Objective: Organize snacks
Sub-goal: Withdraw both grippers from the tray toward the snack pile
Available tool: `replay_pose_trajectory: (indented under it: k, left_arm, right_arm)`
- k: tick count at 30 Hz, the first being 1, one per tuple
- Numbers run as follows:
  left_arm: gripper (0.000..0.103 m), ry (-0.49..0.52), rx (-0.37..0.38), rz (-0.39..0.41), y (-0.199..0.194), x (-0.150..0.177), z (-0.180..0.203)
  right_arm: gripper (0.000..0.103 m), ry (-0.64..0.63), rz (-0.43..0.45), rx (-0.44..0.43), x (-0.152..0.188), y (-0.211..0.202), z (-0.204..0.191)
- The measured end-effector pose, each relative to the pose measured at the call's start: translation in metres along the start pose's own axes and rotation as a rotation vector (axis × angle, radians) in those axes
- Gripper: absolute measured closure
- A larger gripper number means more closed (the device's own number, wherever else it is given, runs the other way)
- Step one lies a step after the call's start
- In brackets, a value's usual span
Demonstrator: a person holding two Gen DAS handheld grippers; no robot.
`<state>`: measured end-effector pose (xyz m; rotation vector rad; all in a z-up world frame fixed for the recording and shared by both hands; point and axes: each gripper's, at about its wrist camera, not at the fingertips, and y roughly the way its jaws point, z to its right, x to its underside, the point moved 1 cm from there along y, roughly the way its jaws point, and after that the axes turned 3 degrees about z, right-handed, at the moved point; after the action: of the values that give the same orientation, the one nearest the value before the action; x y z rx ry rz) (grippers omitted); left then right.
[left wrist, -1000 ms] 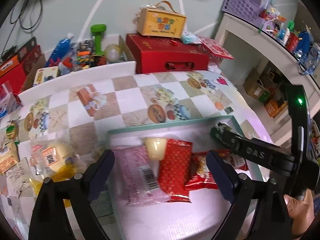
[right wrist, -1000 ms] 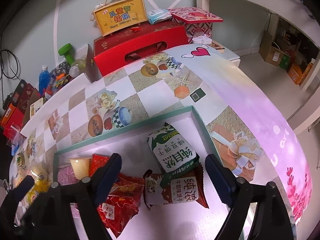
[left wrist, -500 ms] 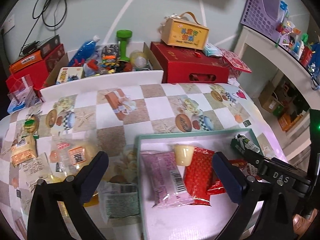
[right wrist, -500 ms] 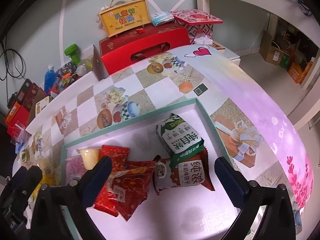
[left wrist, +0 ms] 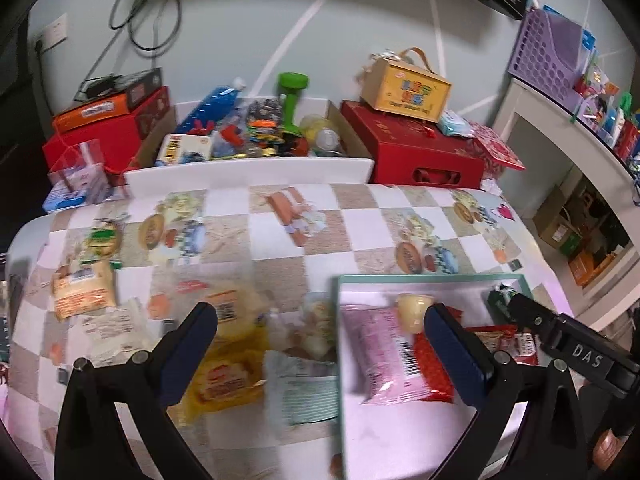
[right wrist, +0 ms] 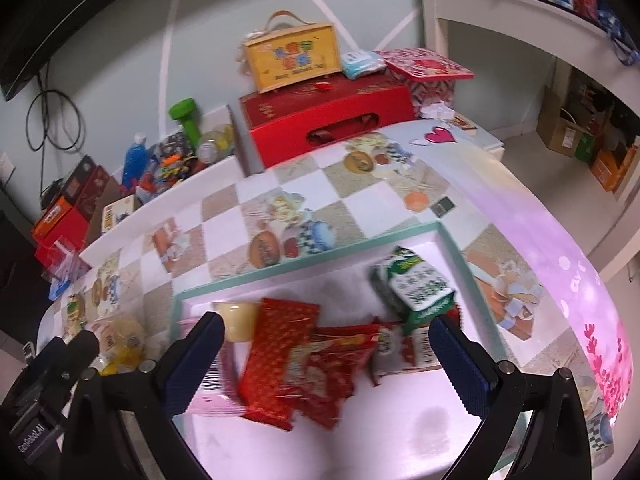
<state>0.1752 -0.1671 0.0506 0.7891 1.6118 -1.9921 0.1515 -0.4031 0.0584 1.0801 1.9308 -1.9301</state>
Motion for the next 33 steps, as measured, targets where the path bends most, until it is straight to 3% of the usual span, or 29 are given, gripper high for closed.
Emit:
replay_pose_trajectory:
  k: [9,16,20,28,33]
  left_arm:
    - [0.000,-0.057,-0.205,0.040,-0.019,0.007,-0.053]
    - [0.000,-0.102,-0.333,0.031,-0.029,0.019,-0.089]
    - [0.000,-0.154,-0.449,0.003,-0.034,0.029,-0.111]
    - [0.000,-0.242,-0.460,-0.061,-0.031,0.048,-0.148]
    - [0.000,-0.290,-0.425,-0.036,-0.028,0.056,-0.160]
  right_arm:
    - [0.000,-0.027,-0.012,-0.047,0.007,-0.005,-0.054]
    - [0.000,-0.068,-0.022,-0.068,0.024,-0.007,-0.089]
    - [0.000,-0.110,-0.016,-0.038,0.032,-0.009,-0.106]
    - [0.000,-0.148,-0.073,-0.096,0.056,-0.002,-0.141]
    - [0.000,-0.186,-0.127,-0.111,0.076,0.013,-0.154]
